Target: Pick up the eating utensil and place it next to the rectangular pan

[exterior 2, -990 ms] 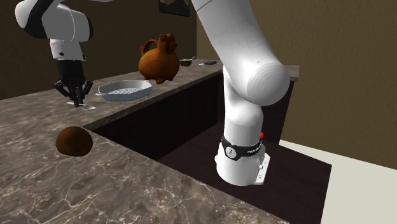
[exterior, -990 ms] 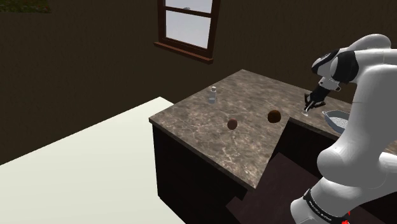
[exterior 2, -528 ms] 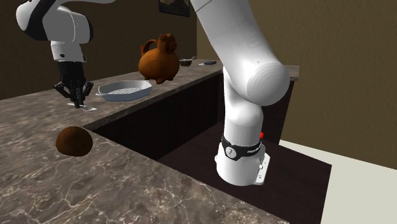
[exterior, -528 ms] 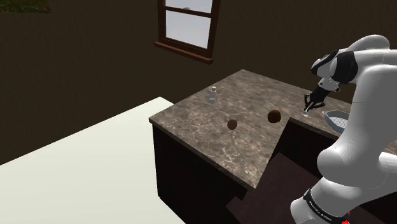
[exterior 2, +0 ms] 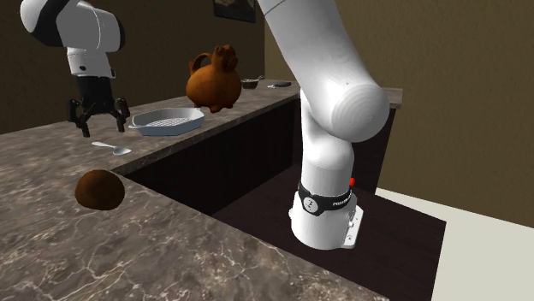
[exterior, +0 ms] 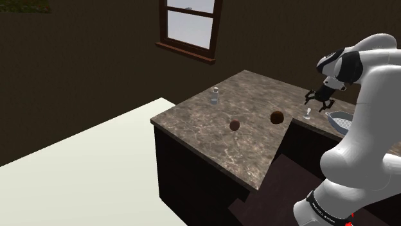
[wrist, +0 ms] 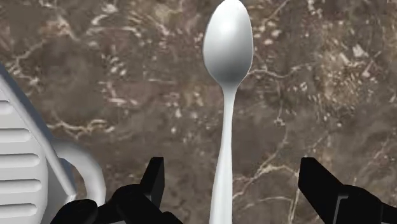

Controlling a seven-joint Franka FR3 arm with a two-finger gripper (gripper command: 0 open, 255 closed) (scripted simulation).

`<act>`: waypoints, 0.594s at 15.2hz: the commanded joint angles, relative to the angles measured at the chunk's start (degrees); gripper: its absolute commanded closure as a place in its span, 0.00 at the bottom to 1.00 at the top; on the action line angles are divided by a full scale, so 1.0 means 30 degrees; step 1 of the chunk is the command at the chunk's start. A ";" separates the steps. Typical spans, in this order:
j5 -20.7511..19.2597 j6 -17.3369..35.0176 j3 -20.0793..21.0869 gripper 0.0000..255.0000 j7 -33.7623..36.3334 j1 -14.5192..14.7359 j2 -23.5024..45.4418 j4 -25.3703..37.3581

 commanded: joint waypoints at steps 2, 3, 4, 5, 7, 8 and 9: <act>-0.0318 -0.1427 -0.0187 0.00 0.0271 -0.0185 -0.0307 0.1174; -0.0319 -0.1427 -0.0187 0.00 0.0271 -0.0186 -0.0307 0.1174; -0.0320 -0.1426 -0.0188 0.00 0.0271 -0.0185 -0.0309 0.1171; -0.0319 -0.1427 -0.0187 0.00 0.0271 -0.0185 -0.0307 0.1173; -0.0319 -0.1427 -0.0187 0.00 0.0271 -0.0185 -0.0307 0.1174; -0.0319 -0.1427 -0.0187 0.00 0.0271 -0.0185 -0.0307 0.1174; -0.0319 -0.1427 -0.0187 0.00 0.0271 -0.0185 -0.0307 0.1174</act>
